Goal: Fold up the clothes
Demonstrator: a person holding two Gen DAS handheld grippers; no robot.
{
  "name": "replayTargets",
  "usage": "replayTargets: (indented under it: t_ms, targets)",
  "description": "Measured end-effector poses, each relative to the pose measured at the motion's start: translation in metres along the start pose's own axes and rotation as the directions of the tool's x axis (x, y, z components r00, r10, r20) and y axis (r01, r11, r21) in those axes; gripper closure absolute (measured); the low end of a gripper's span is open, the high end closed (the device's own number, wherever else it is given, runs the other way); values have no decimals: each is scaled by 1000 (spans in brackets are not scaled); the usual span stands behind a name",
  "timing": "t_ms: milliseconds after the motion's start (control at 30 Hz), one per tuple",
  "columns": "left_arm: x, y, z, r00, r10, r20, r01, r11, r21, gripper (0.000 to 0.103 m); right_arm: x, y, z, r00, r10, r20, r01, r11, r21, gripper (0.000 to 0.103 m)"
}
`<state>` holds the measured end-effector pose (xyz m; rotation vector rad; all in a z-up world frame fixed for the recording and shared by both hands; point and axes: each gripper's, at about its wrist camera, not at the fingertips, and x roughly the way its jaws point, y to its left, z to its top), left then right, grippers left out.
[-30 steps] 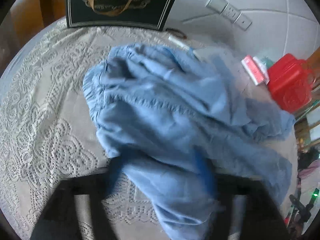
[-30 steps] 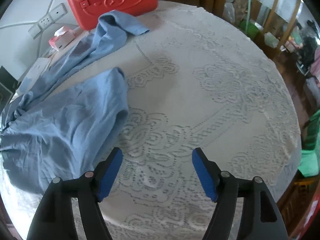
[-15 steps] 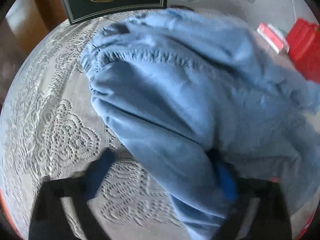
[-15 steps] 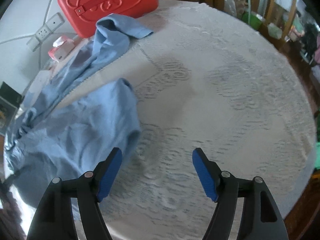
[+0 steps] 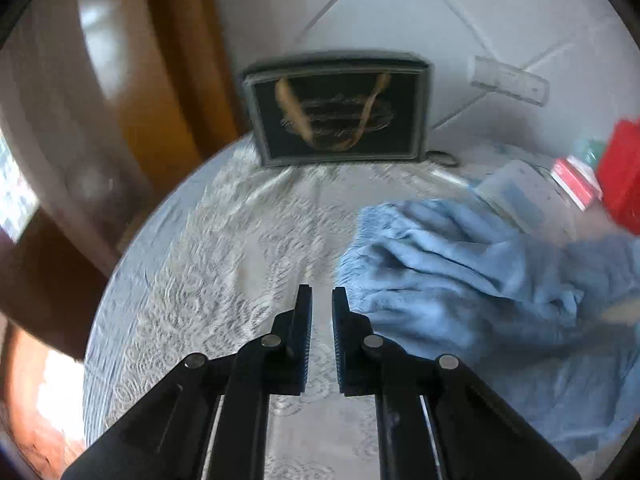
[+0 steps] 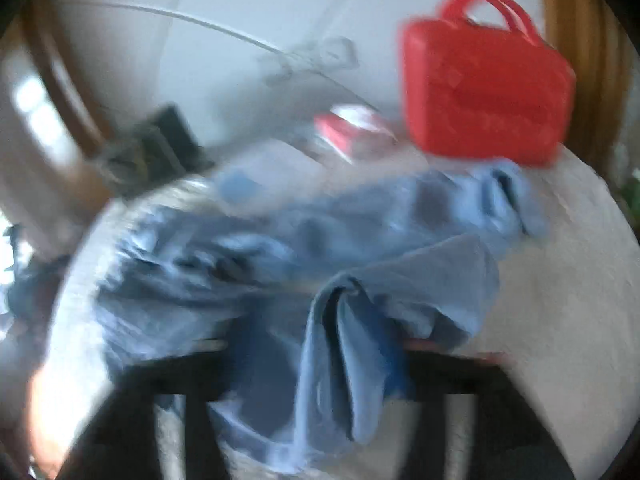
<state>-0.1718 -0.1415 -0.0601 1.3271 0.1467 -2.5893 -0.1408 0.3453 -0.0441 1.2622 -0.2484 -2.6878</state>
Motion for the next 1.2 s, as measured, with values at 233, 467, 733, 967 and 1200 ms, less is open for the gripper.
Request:
replayTargets:
  t_ms: [233,467,733,967,1200]
  targets:
    - [28,2,-33,969,-196,-153,187,980,-75,93,3,-60,-28,985,-139,-101,158,964,214,18]
    - [47,-26,-74,923,-287,-257,265,957,-116,45,43,-86,-69,964,-87,-251,166,935,312,18]
    - [48,-45,-103,911,-281,-302,267,960,-88,39,87,-48,-84,916,-189,-353,230,970,76,95]
    - [18,-25,-101,945,-244,-218,228,969,-95,39,-15,-90,-69,795,-592,-134,591,805,-52,97]
    - [20,-17,-84,966,-219,-135,201,970,-137,0,-73,-215,-114,568,-784,-248,810,587,0,90]
